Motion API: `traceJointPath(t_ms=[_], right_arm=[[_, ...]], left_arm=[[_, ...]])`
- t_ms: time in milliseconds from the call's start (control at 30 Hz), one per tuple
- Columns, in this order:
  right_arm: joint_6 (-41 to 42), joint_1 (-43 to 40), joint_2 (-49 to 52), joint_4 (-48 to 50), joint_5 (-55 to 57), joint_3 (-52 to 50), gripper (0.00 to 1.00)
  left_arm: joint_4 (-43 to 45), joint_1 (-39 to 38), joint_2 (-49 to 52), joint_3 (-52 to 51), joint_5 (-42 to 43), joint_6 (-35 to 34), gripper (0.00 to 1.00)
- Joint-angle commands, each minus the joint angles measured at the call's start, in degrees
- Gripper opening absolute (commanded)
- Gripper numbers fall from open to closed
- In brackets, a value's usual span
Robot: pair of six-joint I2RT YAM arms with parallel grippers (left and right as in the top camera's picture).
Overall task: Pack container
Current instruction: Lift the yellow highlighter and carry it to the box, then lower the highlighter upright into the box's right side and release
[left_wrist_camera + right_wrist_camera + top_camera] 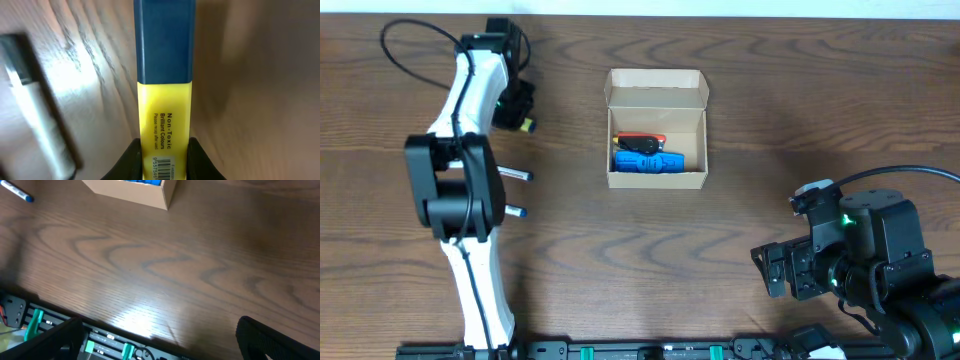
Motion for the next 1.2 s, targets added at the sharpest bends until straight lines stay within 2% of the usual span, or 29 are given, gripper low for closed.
traceJointPath(t_ms=[0,100,167,400,700,1167], right_arm=[[0.46,-0.46,0.02,-0.04,-0.24,-0.07,0.99],[0.46,-0.46,0.02,-0.04,-0.24,-0.07,0.99],[0.46,-0.46,0.02,-0.02,-0.24,-0.07,0.99],[0.46,-0.46,0.02,-0.04,-0.24,-0.07,0.99],[0.46,-0.46,0.02,-0.04,-0.24,-0.07,0.99],[0.46,-0.46,0.02,-0.04,-0.24,-0.07,0.99]], left_arm=[[-0.92,-2.97,-8.70,1.97,-3.63,12.55,0.06],[-1.11,-6.25,-13.46,1.97,-4.17,20.68,0.05],[-1.79,-9.03,-16.22,1.97,-3.69,23.74,0.05],[-4.68,-20.24,-18.49,1.88,5.27,23.50,0.06],[-2.05,-33.48,-12.66,1.88,4.98,20.90,0.06],[1.20,-36.87,-3.82,1.88,10.38,19.89,0.06]])
